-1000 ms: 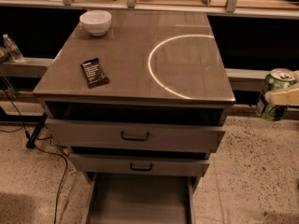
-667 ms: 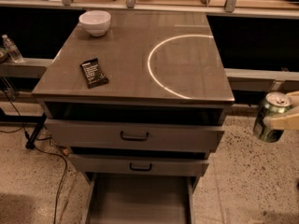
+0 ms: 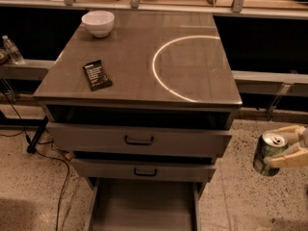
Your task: Place green can into bottom drawer
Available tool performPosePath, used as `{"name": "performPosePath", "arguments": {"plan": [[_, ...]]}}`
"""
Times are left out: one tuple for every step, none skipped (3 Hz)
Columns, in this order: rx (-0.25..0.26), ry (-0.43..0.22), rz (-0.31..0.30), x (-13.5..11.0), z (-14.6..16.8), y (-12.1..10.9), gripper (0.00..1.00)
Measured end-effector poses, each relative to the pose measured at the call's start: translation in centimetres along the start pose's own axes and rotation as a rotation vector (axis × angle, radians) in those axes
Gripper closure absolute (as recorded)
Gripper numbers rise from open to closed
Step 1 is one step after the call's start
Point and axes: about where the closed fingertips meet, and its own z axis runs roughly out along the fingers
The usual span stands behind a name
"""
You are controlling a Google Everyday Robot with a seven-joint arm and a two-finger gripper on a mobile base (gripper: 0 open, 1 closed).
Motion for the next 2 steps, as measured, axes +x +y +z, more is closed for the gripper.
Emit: {"name": "performPosePath", "arguments": {"plan": [[-0.072, -0.015, 0.006, 5.55, 3.68, 1.38, 1.0], [-0.072, -0.015, 0.006, 5.55, 3.69, 1.38, 1.0]]}}
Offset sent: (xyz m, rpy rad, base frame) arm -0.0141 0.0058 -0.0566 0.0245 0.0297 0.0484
